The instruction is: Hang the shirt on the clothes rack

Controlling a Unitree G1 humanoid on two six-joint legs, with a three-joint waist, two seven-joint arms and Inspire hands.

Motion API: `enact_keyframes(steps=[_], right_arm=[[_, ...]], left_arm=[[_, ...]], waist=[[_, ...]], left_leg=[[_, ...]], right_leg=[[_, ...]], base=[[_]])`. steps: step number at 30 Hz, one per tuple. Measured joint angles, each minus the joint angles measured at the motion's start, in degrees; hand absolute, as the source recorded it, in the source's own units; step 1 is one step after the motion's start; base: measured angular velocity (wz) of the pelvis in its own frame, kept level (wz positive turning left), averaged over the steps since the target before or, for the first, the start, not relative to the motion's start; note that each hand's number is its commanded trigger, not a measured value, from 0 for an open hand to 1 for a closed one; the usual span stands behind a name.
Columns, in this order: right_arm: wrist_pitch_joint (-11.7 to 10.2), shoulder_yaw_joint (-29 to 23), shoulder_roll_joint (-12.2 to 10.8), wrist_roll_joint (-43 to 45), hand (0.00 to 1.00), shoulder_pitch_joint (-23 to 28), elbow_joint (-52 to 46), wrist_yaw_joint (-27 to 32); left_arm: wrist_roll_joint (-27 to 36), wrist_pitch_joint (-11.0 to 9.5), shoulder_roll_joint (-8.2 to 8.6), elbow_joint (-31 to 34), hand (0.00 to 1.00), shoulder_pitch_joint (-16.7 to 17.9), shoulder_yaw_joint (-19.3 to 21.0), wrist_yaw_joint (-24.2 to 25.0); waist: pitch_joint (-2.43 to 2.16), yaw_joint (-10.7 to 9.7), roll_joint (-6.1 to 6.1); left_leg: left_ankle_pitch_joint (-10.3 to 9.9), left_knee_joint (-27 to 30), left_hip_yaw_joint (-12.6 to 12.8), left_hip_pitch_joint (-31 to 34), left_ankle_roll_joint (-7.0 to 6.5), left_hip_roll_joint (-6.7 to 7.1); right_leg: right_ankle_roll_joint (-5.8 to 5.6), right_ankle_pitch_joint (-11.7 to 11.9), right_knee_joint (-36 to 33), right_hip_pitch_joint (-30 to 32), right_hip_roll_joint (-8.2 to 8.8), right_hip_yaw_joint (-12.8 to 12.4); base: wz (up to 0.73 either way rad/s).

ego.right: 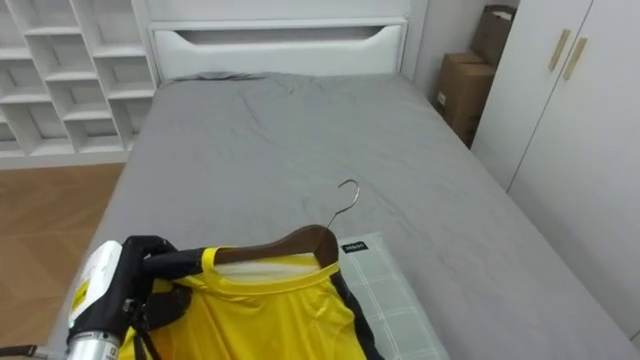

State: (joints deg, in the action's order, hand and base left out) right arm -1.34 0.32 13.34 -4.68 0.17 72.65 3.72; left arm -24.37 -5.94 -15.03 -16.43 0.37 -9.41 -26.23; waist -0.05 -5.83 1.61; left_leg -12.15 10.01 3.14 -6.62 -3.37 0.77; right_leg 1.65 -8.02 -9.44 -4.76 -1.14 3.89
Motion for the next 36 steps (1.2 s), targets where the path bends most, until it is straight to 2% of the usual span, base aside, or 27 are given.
enact_keyframes(steps=[2,4,9,14,19,22,26,36], right_arm=[[-0.06,0.07,0.01,1.0,0.0,-0.87,-0.12,0.83],[-0.57,0.09,0.01,2.44,0.0,-1.4,-0.69,2.14],[-2.4,-0.06,0.02,5.52,0.0,-1.44,-6.04,4.7],[-3.01,-1.75,0.12,7.49,0.0,-1.43,-9.68,6.25],[-3.14,-2.22,0.52,9.92,0.0,-1.35,-15.58,6.25],[-4.2,-2.23,0.62,11.61,0.0,-1.09,-18.95,6.26],[-4.15,-2.03,0.6,14.13,0.0,0.36,-27.7,6.02],[-5.13,-1.52,0.56,16.25,0.0,0.48,-42.05,4.14]], left_arm=[[0.08,-0.55,0.0,0.01,1.0,0.0,0.19,-0.33],[-0.02,-0.9,0.0,0.02,1.0,0.0,0.2,-0.38],[-0.2,-1.64,-0.09,0.1,1.0,-0.01,0.67,-0.37],[-0.32,-1.66,-0.1,2.92,1.0,0.17,1.53,-0.29],[-2.29,-1.67,-0.15,8.2,1.0,0.18,3.33,0.31],[-2.68,-2.79,-0.14,9.72,1.0,0.19,3.71,0.33],[-2.78,-2.77,-0.14,12.85,1.0,0.85,3.7,0.61],[-2.52,-2.91,-0.17,17.25,1.0,0.85,4.0,2.54]], waist=[[-0.24,0.14,0.36],[-0.29,0.87,0.52],[0.23,1.56,1.33],[0.22,1.8,1.32],[0.14,1.71,1.17],[0.09,1.8,1.05],[-0.05,1.88,0.49],[0.24,3.4,-0.43]], left_leg=[[0.0,-0.02,0.17,-0.16,0.0,-0.04],[0.0,0.12,0.38,-0.39,0.01,-0.06],[-0.01,0.09,0.01,-0.56,0.02,-0.04],[-0.01,-0.32,0.0,-0.51,0.02,-0.04],[-0.01,-0.38,0.08,-0.5,0.02,-0.08],[-0.01,-0.39,0.1,-0.92,0.03,-0.1],[0.0,-0.38,0.16,-1.25,0.02,-0.06],[0.0,-0.5,0.5,-1.64,0.03,-0.1]], right_leg=[[0.01,0.0,-0.01,-0.14,-0.02,0.02],[0.02,0.01,-0.1,-0.37,0.01,0.03],[0.01,0.01,0.05,-0.81,0.06,0.46],[0.06,0.07,0.78,-0.88,0.01,0.49],[0.07,0.07,0.7,-0.69,-0.02,0.49],[0.1,0.1,0.6,-1.06,-0.02,0.42],[0.09,0.13,0.56,-1.09,0.11,0.42],[0.07,0.13,0.64,-1.4,0.11,0.38]], base=[[0.02],[0.0],[0.03],[0.0],[-0.01],[0.0],[-0.01],[-0.02]])
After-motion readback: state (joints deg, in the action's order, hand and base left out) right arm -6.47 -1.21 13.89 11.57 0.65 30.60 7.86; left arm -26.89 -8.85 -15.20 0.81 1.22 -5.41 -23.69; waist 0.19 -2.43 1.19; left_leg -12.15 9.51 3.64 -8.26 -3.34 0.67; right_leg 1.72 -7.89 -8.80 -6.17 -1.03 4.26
